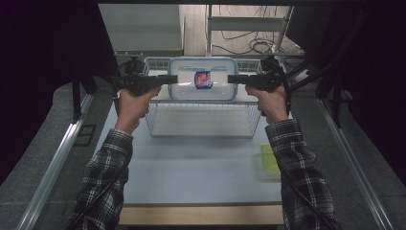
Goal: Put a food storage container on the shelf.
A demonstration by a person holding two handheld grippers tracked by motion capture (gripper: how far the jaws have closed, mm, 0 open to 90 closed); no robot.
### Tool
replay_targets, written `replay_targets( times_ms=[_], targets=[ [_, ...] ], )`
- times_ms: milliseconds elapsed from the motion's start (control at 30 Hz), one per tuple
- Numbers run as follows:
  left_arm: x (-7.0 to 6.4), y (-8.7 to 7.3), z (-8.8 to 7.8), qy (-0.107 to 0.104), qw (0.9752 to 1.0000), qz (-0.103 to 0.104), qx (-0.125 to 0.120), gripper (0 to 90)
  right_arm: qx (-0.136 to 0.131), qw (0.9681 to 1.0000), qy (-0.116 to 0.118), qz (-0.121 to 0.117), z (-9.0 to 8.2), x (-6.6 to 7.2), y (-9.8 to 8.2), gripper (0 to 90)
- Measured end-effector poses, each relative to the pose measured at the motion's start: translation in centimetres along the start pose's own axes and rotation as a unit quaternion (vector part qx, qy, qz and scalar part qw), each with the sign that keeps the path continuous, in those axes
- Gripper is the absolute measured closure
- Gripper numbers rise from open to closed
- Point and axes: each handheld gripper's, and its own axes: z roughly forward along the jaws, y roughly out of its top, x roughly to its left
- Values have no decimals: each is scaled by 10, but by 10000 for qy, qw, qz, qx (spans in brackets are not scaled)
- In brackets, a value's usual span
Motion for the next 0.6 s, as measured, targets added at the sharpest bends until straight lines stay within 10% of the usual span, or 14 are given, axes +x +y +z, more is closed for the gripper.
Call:
replay_targets(
  times_ms=[600],
  targets=[
    [-5, 1, 10, 663, 9968, 432, 110, 514, -44, 9994, -339, 34, 5, 3, -1, 447]
  ],
)
